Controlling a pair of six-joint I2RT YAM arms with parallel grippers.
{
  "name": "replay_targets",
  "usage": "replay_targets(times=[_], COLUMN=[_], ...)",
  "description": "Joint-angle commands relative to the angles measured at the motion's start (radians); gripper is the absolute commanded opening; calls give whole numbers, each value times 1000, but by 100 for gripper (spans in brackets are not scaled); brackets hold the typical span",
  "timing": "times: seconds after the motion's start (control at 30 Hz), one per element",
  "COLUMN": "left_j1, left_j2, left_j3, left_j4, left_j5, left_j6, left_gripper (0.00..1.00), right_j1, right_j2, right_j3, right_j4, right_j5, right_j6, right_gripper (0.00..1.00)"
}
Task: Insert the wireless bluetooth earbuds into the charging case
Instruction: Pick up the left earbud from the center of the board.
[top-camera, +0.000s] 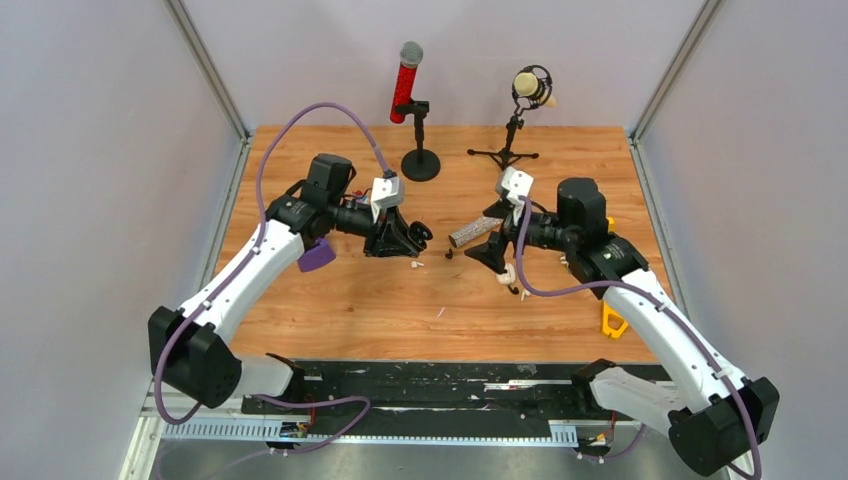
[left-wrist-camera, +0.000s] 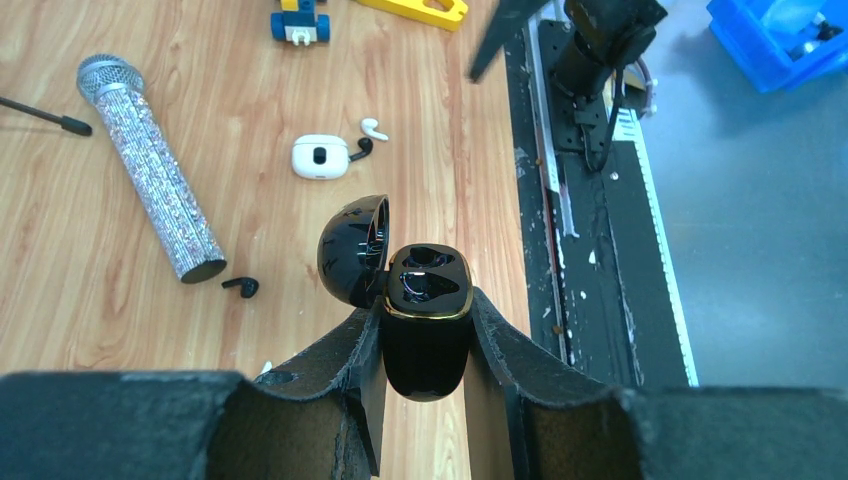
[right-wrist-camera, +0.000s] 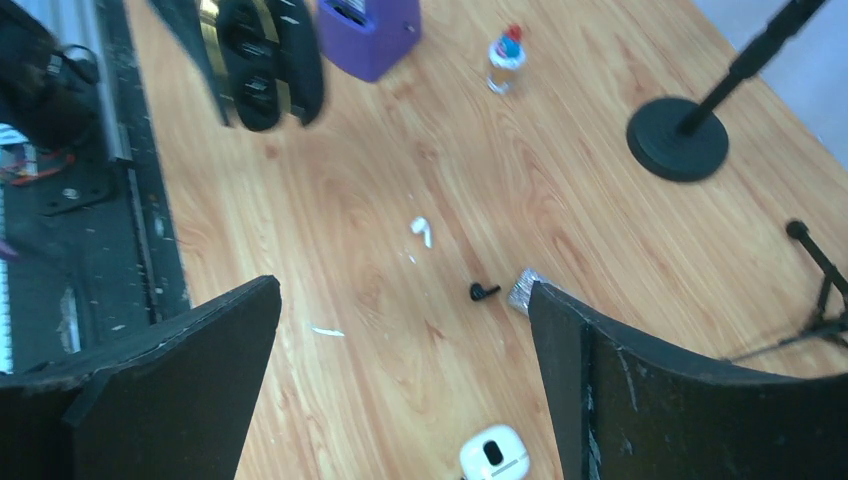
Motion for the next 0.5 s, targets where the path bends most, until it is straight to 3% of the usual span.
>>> replay_targets(times=[0.0, 0.17, 0.3, 0.47], left_j1=[34, 55, 55, 55], left_j2=[-50, -117, -220, -338], left_j3=[16, -45, -128, -206], left_j4=[-135, -162, -55, 46], left_j5=[3, -25, -80, -136], left_j6=[142, 209, 157, 129], left_gripper=[6, 7, 10, 15], right_j1=[-5, -15, -51, -192], right_j2=[55, 87, 92, 127], right_j3=[2, -35, -107, -154], right_j4=[-77, -221, -326, -367], right_j5=[165, 311, 393, 360], right_j6=[-79, -143, -237, -335], right_gripper=[97, 97, 95, 88])
